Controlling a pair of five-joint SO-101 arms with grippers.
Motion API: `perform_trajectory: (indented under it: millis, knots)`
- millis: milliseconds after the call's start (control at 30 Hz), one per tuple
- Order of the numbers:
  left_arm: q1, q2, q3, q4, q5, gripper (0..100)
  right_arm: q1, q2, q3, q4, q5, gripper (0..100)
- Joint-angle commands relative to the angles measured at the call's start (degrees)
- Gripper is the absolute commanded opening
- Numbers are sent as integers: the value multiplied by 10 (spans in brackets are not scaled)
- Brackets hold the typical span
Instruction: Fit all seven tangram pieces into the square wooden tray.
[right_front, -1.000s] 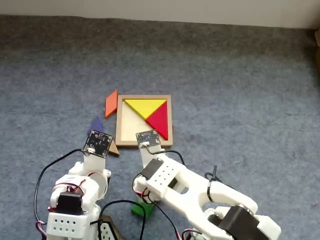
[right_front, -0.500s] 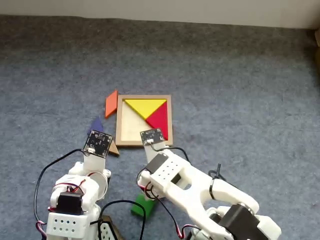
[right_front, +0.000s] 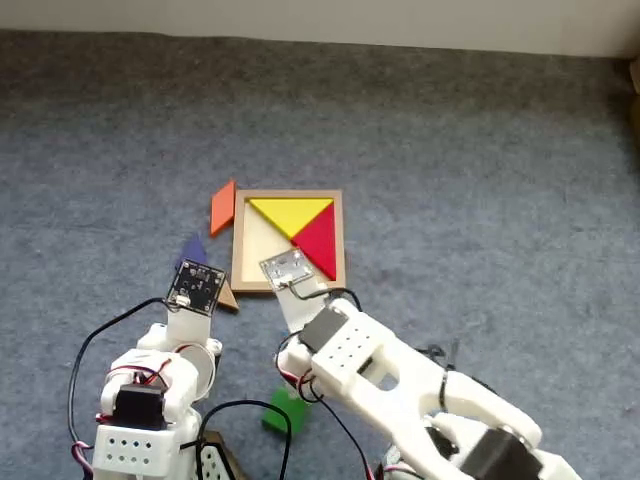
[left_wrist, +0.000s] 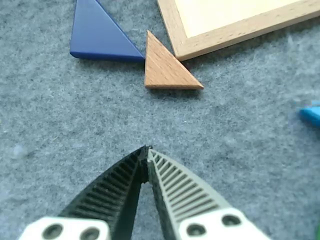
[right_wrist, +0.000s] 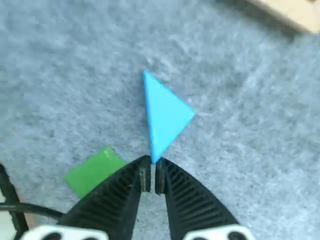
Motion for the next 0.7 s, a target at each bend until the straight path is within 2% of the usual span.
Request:
perform_trajectory:
  millis: [0, 133, 300, 467, 667]
  knots:
    - [-7, -2, 12, 3, -4, 7, 3, -78, -16, 2, 25, 26]
    - [-7, -2, 12, 3, -4, 7, 15, -106, 4, 2, 25, 26]
    - [-7, -2, 12, 3, -4, 7, 75, -113, 7, 1, 30, 26]
    - [-7, -2, 12, 3, -4, 7, 132, -113, 8, 2, 91, 26]
    - [-7, -2, 12, 3, -4, 7, 142, -114, 10, 23, 90, 26]
